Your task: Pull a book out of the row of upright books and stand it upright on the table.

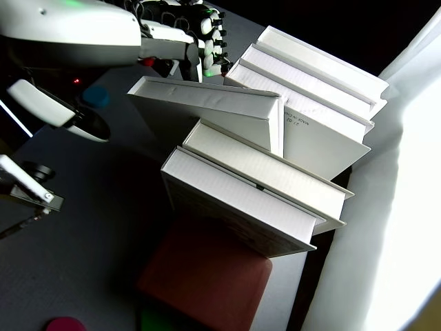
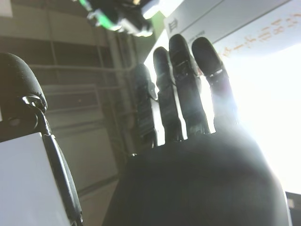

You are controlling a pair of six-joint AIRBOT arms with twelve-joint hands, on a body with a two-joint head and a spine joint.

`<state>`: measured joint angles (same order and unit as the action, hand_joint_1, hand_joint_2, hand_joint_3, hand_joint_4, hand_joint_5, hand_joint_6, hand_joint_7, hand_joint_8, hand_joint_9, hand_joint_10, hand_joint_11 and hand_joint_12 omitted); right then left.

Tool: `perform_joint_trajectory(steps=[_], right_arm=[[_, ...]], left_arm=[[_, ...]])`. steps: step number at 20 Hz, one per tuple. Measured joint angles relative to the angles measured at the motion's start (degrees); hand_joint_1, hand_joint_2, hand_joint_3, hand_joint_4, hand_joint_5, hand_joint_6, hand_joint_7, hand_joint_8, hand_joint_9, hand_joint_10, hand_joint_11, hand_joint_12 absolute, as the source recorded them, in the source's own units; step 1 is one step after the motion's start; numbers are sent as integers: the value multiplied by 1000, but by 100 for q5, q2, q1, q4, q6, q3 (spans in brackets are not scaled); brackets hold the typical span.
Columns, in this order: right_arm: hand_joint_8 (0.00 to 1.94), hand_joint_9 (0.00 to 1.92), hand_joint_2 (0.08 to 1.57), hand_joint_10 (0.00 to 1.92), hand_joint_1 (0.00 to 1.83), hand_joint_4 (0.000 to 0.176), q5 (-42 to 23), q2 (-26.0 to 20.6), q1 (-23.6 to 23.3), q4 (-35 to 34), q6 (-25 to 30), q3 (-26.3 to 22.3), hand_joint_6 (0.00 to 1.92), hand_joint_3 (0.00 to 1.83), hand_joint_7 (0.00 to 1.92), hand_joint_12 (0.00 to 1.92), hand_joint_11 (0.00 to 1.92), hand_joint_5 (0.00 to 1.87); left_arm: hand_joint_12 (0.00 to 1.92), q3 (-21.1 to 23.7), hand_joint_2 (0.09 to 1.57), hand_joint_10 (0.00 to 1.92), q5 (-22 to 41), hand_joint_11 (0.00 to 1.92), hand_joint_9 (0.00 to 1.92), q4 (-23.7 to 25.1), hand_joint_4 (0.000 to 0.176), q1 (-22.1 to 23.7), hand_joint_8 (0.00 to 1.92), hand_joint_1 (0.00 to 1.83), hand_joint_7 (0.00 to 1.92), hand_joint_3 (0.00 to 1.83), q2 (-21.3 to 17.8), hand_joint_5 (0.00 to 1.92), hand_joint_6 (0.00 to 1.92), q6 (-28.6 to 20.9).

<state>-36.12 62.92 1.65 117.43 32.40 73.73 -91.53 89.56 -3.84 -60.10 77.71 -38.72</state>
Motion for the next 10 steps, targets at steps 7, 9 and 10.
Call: perform_joint_trajectory(steps=[7, 9, 10], right_arm=[[1211, 821, 1177, 1459, 1353, 0, -190, 306, 7, 70, 225, 378, 1091, 2, 808, 1750, 607, 844], [1432, 1024, 1191, 1600, 1235, 0, -234, 358, 7, -31, 195, 413, 1007, 3, 878, 1906, 777, 828], [1404, 1152, 1212, 1857, 1214, 0, -249, 365, 7, -87, 155, 411, 1236, 7, 811, 1918, 1018, 781]], left_arm=[[1511, 2, 776, 18, 0, 0, 551, 31, 80, 0, 1, 984, 535, 0, 0, 526, 4, 0], [1520, 2, 784, 17, -2, 0, 550, 33, 85, 0, 0, 978, 529, 0, 0, 520, 2, 0], [1538, 0, 783, 17, -4, 0, 552, 31, 85, 0, 0, 981, 529, 0, 0, 523, 3, 0]])
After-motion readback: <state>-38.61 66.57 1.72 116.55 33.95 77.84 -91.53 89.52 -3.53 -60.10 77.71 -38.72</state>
